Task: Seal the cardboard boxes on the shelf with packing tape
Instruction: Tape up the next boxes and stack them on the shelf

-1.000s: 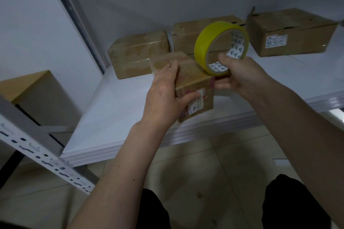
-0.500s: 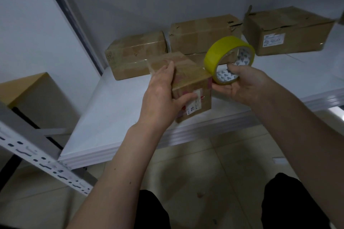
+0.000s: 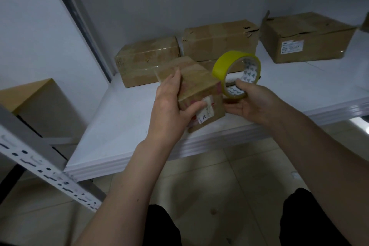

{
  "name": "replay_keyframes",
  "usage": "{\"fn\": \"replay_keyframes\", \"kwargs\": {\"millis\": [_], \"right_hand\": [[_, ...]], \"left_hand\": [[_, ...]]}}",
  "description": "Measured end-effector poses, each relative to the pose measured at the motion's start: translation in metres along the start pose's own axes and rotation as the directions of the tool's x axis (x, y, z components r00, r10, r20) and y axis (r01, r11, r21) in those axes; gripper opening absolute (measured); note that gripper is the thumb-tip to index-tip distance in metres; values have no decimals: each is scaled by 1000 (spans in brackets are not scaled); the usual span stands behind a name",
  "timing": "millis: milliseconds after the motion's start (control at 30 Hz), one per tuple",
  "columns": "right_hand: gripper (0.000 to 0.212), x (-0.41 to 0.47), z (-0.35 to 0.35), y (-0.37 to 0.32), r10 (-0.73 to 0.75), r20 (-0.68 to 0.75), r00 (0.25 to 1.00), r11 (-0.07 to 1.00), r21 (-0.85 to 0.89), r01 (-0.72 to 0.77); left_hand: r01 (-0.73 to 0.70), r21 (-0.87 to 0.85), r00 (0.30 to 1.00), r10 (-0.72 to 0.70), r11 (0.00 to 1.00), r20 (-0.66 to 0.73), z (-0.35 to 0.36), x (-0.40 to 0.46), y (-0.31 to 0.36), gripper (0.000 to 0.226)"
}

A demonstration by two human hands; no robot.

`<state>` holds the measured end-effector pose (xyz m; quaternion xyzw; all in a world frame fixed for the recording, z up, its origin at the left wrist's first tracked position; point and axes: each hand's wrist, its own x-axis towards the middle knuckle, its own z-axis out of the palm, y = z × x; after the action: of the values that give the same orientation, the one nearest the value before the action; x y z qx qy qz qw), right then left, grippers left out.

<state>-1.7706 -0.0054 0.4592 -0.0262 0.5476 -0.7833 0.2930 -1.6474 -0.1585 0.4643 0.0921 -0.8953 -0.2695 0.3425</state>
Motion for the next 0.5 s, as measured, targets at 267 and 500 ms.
{"fn": "replay_keyframes", "kwargs": {"millis": [267,500], "right_hand": [[16,-25,44,-21,-195,145,970,921,-314,232],[18,-33,54,-55,-386,356,851,629,-574,525]], "left_hand": [[102,-122,968,-127,987,-215,3,-30,-11,83],[-69,77,976,84,995,-203,-11,-19,-9,114]]}}
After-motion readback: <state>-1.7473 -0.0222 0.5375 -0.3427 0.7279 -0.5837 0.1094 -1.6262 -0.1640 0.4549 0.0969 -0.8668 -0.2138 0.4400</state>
